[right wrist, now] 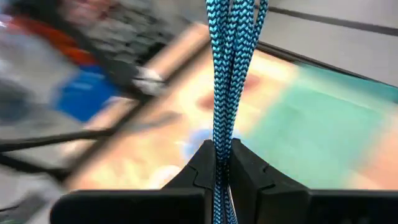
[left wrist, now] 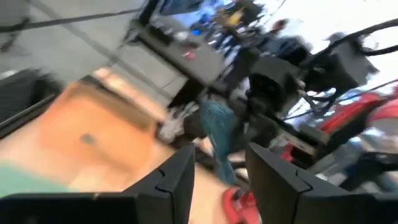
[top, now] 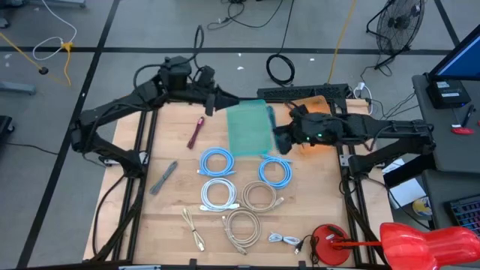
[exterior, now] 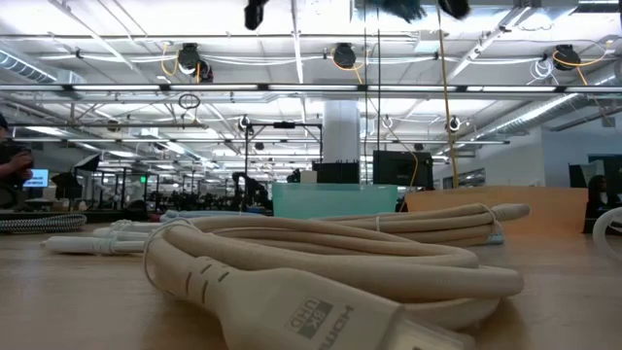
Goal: Pick & Place USB Port
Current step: Put the blue changer cable into the orange bin
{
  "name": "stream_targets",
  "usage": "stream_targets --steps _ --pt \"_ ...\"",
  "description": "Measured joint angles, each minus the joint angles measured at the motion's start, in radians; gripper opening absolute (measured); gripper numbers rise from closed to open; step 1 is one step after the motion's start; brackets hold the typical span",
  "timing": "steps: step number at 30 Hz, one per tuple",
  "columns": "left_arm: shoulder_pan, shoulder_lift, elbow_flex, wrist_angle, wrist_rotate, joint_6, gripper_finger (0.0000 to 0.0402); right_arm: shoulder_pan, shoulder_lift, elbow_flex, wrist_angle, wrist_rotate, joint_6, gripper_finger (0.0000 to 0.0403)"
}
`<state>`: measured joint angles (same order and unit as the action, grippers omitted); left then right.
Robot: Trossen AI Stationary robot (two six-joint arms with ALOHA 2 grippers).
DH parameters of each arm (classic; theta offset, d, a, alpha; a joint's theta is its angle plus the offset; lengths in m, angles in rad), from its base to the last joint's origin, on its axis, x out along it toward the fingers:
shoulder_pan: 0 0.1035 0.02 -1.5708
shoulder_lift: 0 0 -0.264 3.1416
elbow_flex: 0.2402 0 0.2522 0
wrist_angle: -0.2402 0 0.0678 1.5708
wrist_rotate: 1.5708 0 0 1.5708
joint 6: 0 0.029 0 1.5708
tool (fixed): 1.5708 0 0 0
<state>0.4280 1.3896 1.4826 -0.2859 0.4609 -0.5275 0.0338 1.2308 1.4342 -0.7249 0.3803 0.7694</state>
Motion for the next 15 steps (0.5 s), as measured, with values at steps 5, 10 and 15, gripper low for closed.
stream_targets --steps 5,10,15 --pt "-0.034 -0.014 0.0 -0.042 -0.025 0.04 0.013 -0.108 0.014 -0.014 -0.325 0.111 0.085 0.0012" --pt "-0.088 -0.013 0.0 -0.068 -0.025 0.077 0.0121 -0.263 0.015 -0.093 -0.382 0.108 0.101 0.0012" --pt "-0.135 -0.011 0.0 -0.16 -0.025 0.111 0.0115 -0.421 0.022 -0.225 -0.346 0.023 0.094 0.0012"
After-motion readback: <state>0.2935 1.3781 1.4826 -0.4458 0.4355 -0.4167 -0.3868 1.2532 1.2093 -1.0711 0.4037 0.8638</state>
